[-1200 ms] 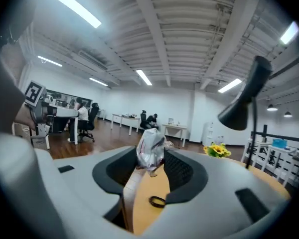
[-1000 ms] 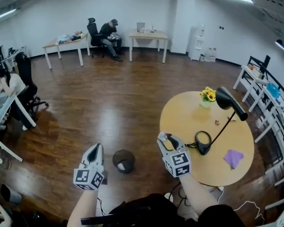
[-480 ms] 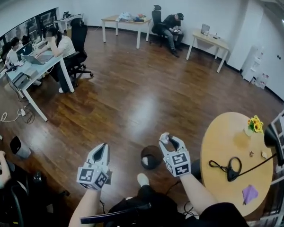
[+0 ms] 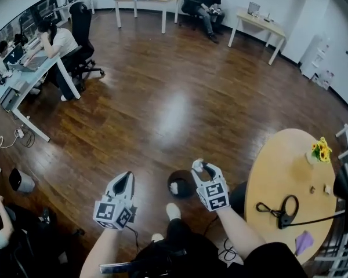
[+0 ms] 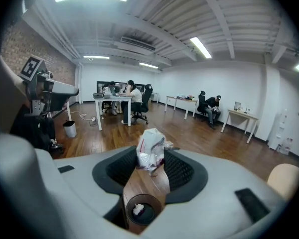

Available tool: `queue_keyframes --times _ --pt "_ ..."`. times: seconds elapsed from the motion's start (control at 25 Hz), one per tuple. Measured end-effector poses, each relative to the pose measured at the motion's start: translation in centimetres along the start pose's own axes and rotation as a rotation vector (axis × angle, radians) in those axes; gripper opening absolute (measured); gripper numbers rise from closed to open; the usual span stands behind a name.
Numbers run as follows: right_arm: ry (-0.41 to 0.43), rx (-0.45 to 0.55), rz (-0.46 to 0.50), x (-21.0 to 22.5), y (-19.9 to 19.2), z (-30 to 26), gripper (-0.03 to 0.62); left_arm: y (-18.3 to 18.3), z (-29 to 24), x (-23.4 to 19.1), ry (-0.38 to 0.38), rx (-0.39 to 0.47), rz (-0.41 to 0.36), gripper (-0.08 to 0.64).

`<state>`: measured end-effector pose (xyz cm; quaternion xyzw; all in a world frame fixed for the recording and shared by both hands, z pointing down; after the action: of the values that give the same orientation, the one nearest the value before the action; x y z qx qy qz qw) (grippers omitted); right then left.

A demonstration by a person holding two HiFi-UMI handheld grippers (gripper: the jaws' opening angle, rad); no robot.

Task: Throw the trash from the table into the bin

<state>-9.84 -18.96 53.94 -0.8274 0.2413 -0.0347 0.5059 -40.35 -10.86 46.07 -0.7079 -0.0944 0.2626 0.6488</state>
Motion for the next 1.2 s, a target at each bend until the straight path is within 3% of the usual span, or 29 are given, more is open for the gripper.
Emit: queue_keyframes --times 0.32,0.68,0.96,1.2 --pt "0.056 -0.178 -0.068 1.3 -5.7 -4.3 0.182 -5.5 -8.4 0.0 -0.021 -0.152 0.105 0.000" --pt "0.077 -0.392 -0.148 0.4 -13.7 -7.6 0.183 -14.0 -11.0 0.2 0.020 -0.334 0.245 0.000" --pt "0.168 -0.511 -0.073 0.4 -19.7 -10.8 0.184 -21.8 -14.5 -0.8 0.033 -0.495 0.309 0.000" --pt "0.226 -0.572 -0.082 -0.4 -22.0 -12.5 0.186 -24.2 -14.8 0.5 0.041 -0.539 0.399 0.000"
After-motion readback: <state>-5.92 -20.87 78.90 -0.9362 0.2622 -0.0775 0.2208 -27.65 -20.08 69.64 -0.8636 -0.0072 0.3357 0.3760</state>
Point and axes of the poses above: the fingertips, and each gripper's own axes: z backward along the fingers, x to its right, y out of its top, the point moved 8 cm from there along z, backward along the fingers, and after that the axes turned 11 degrees about -y, right-handed, at the moved point
